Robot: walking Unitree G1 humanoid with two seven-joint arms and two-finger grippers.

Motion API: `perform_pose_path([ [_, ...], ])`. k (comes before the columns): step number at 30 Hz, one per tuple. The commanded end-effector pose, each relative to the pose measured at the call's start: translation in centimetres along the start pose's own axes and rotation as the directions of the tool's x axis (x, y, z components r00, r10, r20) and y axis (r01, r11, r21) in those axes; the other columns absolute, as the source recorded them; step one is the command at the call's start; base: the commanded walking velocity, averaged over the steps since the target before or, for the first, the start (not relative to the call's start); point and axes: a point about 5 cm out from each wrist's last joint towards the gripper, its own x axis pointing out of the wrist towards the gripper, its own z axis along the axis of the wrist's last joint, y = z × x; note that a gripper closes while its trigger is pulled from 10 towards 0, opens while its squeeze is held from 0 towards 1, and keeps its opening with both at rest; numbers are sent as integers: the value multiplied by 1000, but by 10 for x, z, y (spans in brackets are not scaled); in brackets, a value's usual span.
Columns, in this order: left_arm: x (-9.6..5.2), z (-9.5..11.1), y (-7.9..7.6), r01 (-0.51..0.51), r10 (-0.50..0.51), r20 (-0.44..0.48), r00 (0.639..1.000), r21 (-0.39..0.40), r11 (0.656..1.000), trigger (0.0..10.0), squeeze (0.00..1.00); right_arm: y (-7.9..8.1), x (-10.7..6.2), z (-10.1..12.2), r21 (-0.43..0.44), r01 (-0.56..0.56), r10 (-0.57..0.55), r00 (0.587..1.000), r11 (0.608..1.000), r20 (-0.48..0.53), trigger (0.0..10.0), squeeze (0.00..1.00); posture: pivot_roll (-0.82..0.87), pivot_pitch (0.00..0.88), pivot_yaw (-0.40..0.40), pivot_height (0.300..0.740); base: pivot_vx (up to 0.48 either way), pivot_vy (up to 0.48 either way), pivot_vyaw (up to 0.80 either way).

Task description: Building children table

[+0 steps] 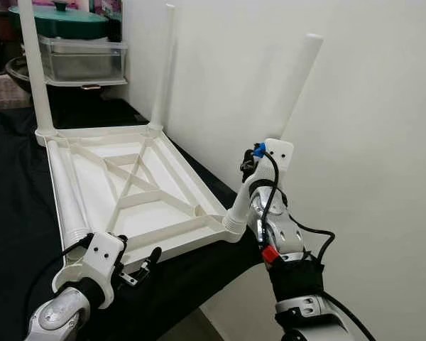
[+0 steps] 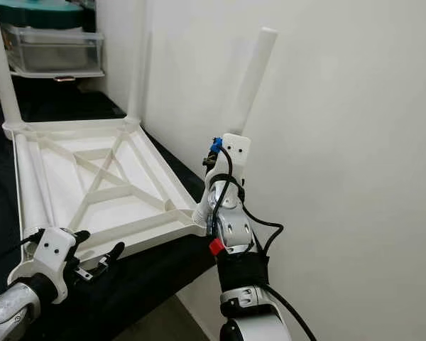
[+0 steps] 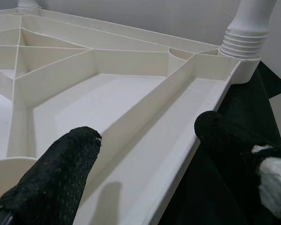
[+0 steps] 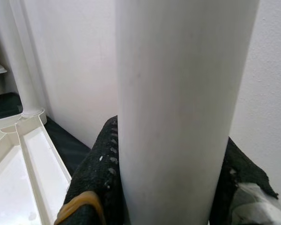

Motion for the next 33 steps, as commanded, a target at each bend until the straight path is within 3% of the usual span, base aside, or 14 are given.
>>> perform_pose_path([
  [1,3,-3,-5,24,-24,-9,1000,3,1000,10000,0,-20,-7,-52,-49,56,-66,971,997,-230,10000,0,128,0,-194,740,0,0,0],
  [17,4,-3,-4,31,-31,-8,999,8,999,10000,0,-15,-8,-35,-17,30,-32,984,999,-178,10000,0,126,0,-190,740,0,0,0],
  [33,5,-3,-4,36,-36,-7,999,9,999,10000,0,-13,-10,-33,-14,11,-14,985,1000,-172,10000,0,126,0,-188,740,0,0,0],
])
